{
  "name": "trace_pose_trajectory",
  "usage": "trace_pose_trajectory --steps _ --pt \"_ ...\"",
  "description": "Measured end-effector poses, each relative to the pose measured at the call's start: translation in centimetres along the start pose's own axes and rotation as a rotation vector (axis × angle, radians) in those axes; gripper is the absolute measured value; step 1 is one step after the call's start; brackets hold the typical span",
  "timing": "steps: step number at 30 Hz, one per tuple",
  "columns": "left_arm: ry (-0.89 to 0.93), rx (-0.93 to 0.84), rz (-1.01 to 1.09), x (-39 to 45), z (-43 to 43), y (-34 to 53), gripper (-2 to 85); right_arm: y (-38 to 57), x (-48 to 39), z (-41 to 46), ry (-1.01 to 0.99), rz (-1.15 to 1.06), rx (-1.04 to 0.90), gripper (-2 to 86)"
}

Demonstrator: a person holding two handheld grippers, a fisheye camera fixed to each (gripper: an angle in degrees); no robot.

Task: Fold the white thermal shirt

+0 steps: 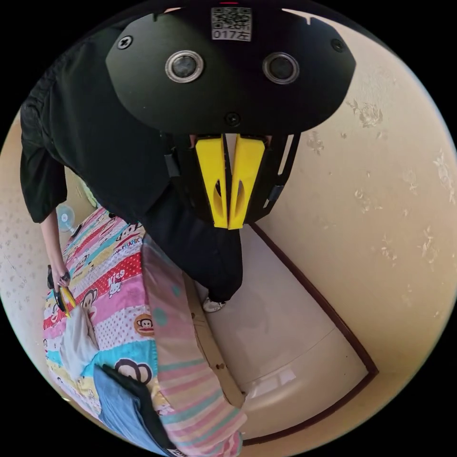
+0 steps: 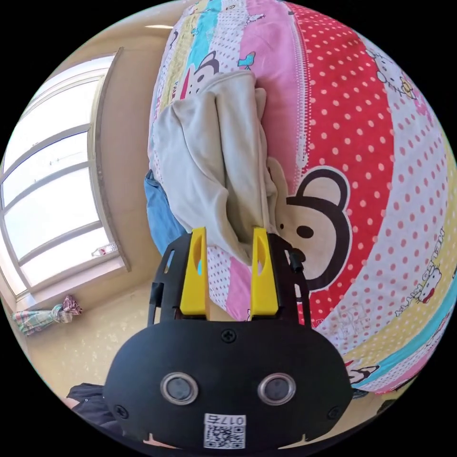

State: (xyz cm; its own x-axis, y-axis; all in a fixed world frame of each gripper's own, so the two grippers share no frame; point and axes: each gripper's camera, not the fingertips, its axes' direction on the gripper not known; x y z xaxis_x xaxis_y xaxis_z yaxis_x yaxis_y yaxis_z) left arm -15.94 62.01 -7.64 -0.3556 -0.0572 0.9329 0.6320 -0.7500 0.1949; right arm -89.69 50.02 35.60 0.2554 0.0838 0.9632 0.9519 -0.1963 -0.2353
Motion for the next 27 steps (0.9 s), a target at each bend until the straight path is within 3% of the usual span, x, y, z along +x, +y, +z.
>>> trace_pose_trajectory --steps 2,7,10,13,15,17,19,21,24,27 --pt "0.001 0.028 0.005 0.2 -0.5 0.9 -0.9 0.8 0.0 0.5 -0.069 -0.008 0.012 5.6" --pt "0.208 0.134 0.249 6.3 -5.6 0.3 -0.3 7.5 -3.1 -2.1 -0.709 -0.229 0.047 3.4" --pt "0.38 0.223 0.541 15.6 -11.4 -0.1 1.8 12.8 -7.8 -3.8 -0.785 -0.404 -0.03 3.1" --pt "0.471 0.248 0.829 27.3 -16.6 1.4 9.8 18.0 -12.4 -5.0 -0.771 -0.55 -0.105 2.9" --pt "0.572 0.13 1.024 36.5 -18.2 3.1 16.0 20.7 -14.2 -5.3 -0.777 -0.613 -0.125 2.8" --pt "0.577 0.017 1.127 43.2 -17.8 4.7 16.8 22.9 -15.3 -5.4 -0.792 -0.644 -0.117 2.6" --pt "0.472 -0.058 1.214 49.4 -16.2 6.7 16.7 25.1 -15.9 -4.8 -0.737 -0.661 -0.095 2.6" --pt "0.139 -0.169 1.248 57.0 -10.6 8.8 17.0 26.4 -16.2 -4.0 -0.636 -0.662 -0.098 2.5" --pt "-0.213 -0.362 1.249 63.3 -0.7 10.8 17.8 28.9 -17.2 -3.4 -0.484 -0.724 -0.115 2.2" --pt "-0.275 -0.597 1.164 66.1 7.1 11.9 15.0 31.3 -17.5 -2.3 -0.433 -0.746 -0.116 2.3"
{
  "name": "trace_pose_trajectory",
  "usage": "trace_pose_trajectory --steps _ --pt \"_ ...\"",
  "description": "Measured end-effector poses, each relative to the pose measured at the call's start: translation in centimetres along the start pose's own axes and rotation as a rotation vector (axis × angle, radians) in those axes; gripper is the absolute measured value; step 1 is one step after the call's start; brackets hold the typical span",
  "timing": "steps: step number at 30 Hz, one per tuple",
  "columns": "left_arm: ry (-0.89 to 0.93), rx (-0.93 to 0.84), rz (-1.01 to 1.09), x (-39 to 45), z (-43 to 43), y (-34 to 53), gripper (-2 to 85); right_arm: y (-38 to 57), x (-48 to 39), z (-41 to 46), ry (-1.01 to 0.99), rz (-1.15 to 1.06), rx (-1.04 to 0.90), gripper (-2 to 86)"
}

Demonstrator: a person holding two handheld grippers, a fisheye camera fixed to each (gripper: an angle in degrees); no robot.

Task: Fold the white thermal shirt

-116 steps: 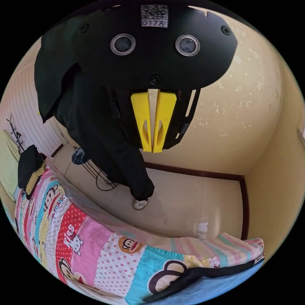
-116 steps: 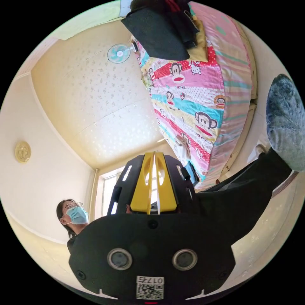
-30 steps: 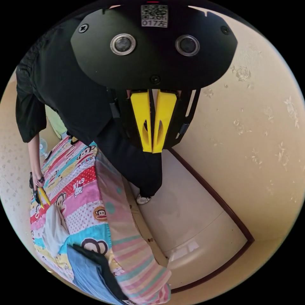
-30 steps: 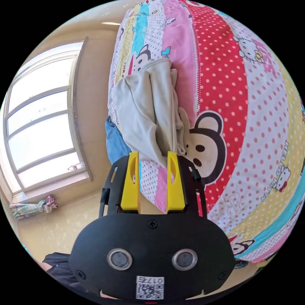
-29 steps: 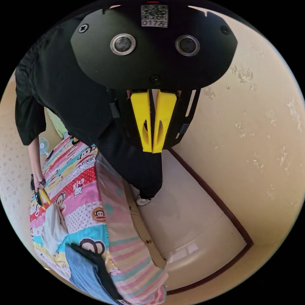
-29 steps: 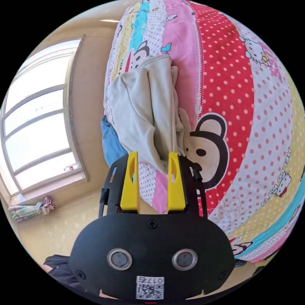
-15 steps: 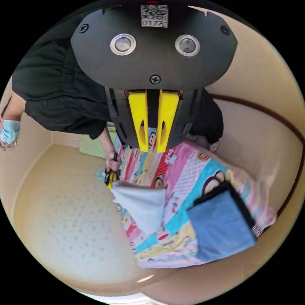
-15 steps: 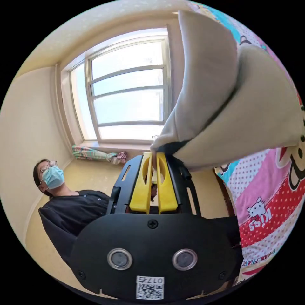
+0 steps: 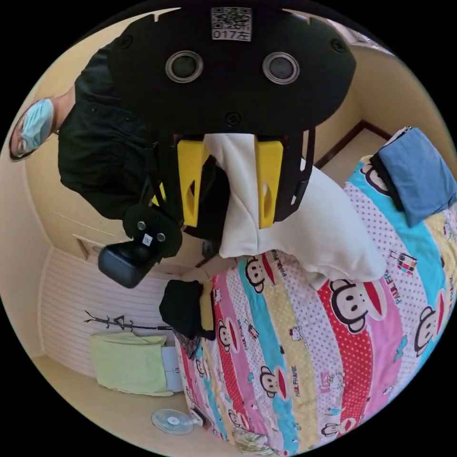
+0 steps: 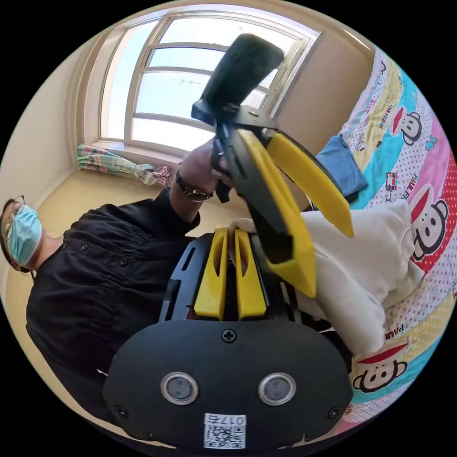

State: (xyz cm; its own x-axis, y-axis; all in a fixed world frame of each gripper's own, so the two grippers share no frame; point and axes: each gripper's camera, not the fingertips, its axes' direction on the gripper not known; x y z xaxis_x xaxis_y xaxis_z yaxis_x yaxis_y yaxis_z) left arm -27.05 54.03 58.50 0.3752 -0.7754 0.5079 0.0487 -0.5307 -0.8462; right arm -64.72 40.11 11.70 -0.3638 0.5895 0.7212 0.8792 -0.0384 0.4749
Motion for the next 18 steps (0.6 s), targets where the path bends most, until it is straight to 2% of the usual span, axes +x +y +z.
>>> trace_pose_trajectory --steps 1,3,8,10,12,15,16,18 --pt "-0.021 -0.067 -0.013 0.3 1.3 -1.1 14.2 0.6 -0.3 0.5 -0.004 -0.004 0.024 2.4" --pt "-0.113 -0.244 -0.041 1.9 5.4 -4.1 18.0 0.9 -1.0 0.8 0.025 -0.031 0.045 2.4" --pt "-0.255 -0.311 -0.005 6.7 8.3 -7.7 17.3 0.7 -5.0 1.2 0.27 -0.116 0.032 2.3" --pt "-0.361 -0.456 0.01 8.5 10.8 -9.1 15.8 0.3 -6.8 3.3 0.343 -0.162 -0.006 2.3" --pt "-0.49 -0.726 0.043 9.7 16.2 -10.1 13.5 -0.1 -7.7 5.5 0.373 -0.203 -0.05 2.3" --pt "-0.504 -0.889 -0.014 8.4 20.9 -10.6 11.2 -0.7 -8.0 8.2 0.414 -0.228 -0.139 2.3" --pt "-0.48 -0.883 -0.034 7.9 20.9 -10.8 10.8 -0.7 -7.9 8.7 0.425 -0.214 -0.135 2.3" --pt "-0.302 -0.779 -0.03 6.0 19.9 -11.3 9.4 -0.3 -7.9 9.2 0.44 -0.199 -0.122 2.4"
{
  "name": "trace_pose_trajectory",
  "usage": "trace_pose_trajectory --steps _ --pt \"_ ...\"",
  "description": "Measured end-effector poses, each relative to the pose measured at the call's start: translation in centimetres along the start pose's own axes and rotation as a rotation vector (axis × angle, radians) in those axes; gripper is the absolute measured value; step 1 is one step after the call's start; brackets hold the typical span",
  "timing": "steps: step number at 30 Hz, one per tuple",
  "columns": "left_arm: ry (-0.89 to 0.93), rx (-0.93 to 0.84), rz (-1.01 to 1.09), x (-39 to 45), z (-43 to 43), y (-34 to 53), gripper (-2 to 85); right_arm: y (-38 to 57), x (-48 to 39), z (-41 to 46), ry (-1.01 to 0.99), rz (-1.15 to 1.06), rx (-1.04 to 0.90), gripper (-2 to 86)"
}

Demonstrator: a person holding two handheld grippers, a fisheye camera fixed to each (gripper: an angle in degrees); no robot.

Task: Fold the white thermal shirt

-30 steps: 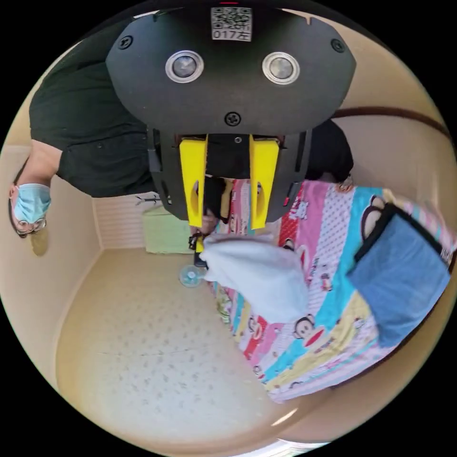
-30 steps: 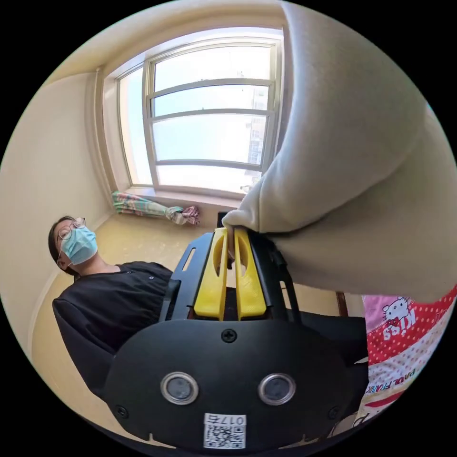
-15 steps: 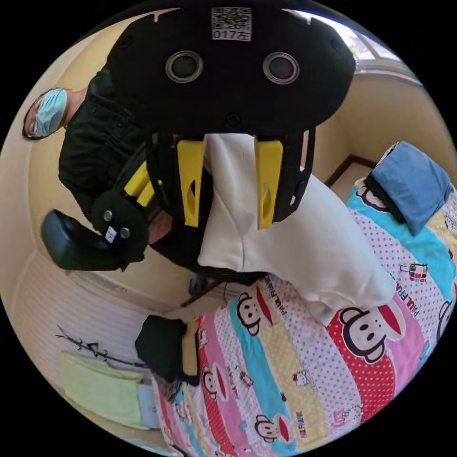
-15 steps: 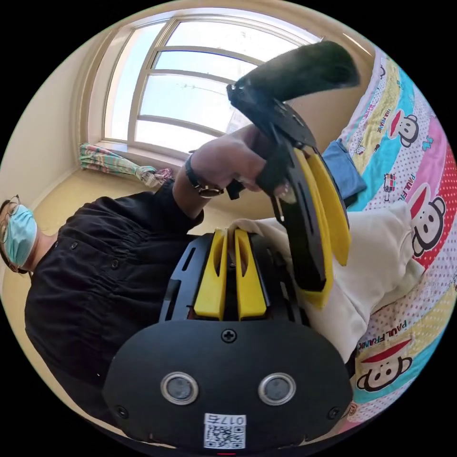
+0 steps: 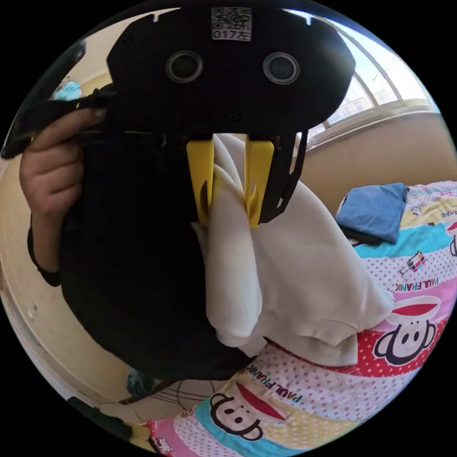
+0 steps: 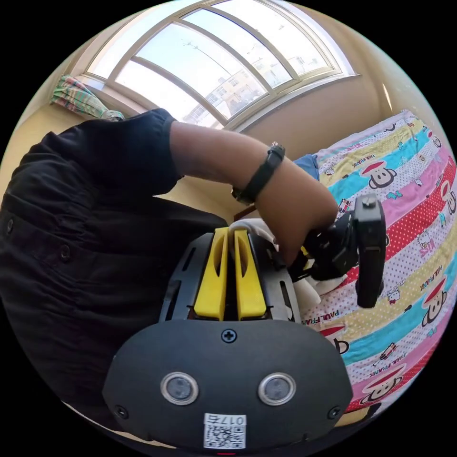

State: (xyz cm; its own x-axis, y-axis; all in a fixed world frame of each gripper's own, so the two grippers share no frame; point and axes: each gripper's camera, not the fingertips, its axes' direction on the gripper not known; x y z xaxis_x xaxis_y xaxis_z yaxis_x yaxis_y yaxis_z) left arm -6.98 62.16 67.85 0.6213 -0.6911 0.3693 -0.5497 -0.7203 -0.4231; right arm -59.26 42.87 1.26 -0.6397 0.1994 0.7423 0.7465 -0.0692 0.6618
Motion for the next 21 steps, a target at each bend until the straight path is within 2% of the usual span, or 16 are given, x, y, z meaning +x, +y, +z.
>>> trace_pose_trajectory --steps 1,3,5,6,8,14,17,19,21 --pt "0.046 0.045 0.021 -0.7 -0.3 0.4 9.1 0.3 -0.3 0.1 0.017 0.006 0.016 2.4" --pt "0.238 0.29 0.045 -3.3 -1.8 3.5 7.7 0.7 -0.9 0.0 0.045 0.008 0.05 2.5" --pt "0.3 0.486 0.078 -3.3 -3.3 6.9 7.1 1.0 -1.6 -0.6 0.056 -0.004 0.102 2.6" --pt "0.276 0.595 0.115 -2.2 -4.3 9.4 6.8 1.3 -2.1 -1.3 0.037 -0.019 0.148 2.7" --pt "0.191 0.704 0.179 0.4 -5.4 12.8 6.6 1.8 -2.7 -2.9 -0.007 -0.032 0.24 2.7" --pt "-0.107 0.954 0.45 9.7 -5.2 24.4 6.0 6.9 -5.4 -10.6 -0.175 -0.13 0.559 2.0" --pt "-0.203 1.129 0.658 13.2 -2.9 31.5 5.9 10.7 -6.8 -14.0 -0.129 -0.126 0.698 2.2" --pt "-0.28 1.2 0.803 15.2 -1.1 35.0 5.8 13.3 -7.7 -16.2 -0.003 -0.057 0.785 3.1" --pt "-0.432 1.288 1.063 17.2 2.1 38.7 6.0 14.3 -8.1 -17.5 0.063 -0.022 0.822 4.4"
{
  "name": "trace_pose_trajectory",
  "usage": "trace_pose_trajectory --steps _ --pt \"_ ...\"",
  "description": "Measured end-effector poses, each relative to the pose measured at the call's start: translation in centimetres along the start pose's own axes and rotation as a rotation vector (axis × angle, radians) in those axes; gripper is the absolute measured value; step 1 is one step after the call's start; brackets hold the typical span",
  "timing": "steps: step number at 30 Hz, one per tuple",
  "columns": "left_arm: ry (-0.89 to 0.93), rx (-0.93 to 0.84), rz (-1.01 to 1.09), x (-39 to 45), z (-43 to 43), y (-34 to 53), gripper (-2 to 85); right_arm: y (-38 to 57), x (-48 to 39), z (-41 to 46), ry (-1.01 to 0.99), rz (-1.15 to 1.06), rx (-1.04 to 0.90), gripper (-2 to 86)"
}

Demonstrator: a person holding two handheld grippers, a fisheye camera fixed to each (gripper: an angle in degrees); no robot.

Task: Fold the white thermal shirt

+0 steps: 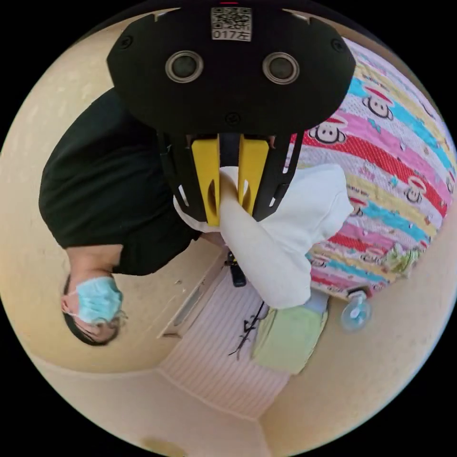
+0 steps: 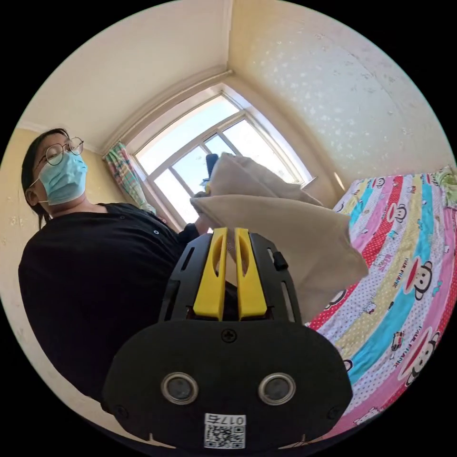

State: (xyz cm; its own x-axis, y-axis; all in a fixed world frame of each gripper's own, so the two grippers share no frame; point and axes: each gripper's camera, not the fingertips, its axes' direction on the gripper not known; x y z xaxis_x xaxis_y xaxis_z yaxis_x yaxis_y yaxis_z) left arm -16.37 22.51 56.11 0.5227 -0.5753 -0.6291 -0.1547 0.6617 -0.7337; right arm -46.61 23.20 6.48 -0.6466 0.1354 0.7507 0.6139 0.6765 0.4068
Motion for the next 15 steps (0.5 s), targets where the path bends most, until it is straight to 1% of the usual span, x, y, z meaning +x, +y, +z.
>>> trace_pose_trajectory --steps 1,2,3,4,6,8,10,12,13,14,15 --pt "-0.006 0.039 0.065 1.0 -0.4 0.3 6.1 -0.3 -0.1 -0.6 0.026 0.005 0.02 5.6" --pt "-0.003 0.123 0.155 2.1 -1.2 1.2 6.1 -0.5 -0.1 -0.8 0.035 0.002 0.031 6.0" --pt "0.035 0.21 0.196 2.2 -1.9 2.3 6.2 -0.9 -0.3 -0.9 0.045 -0.008 0.051 7.0" --pt "0.067 0.248 0.207 1.8 -2.2 2.9 6.2 -1.2 -0.4 -0.7 0.045 -0.024 0.069 7.6" --pt "0.211 0.375 0.22 -0.9 -3.3 5.0 6.2 -1.7 -0.5 0.0 0.031 -0.041 0.094 8.2" --pt "0.276 0.45 0.175 -2.6 -3.9 6.0 6.1 -2.2 -0.3 0.9 -0.01 -0.025 0.105 8.3" --pt "0.225 0.487 0.274 -0.3 -4.1 6.3 6.1 -2.7 -0.2 2.1 -0.098 -0.004 0.107 8.0" --pt "0.204 0.479 0.543 4.4 -4.3 7.2 6.2 -2.8 -0.5 2.8 -0.139 -0.003 0.114 7.3" --pt "0.203 0.483 0.599 5.2 -4.5 7.7 6.2 -2.6 -0.7 3.1 -0.146 -0.001 0.117 7.0" --pt "0.228 0.499 0.679 5.9 -5.1 8.6 6.3 -2.5 -0.8 3.4 -0.147 0.004 0.116 6.9" --pt "0.288 0.526 0.693 5.6 -5.9 9.1 6.3 -2.2 -0.8 3.8 -0.149 0.022 0.106 6.8"
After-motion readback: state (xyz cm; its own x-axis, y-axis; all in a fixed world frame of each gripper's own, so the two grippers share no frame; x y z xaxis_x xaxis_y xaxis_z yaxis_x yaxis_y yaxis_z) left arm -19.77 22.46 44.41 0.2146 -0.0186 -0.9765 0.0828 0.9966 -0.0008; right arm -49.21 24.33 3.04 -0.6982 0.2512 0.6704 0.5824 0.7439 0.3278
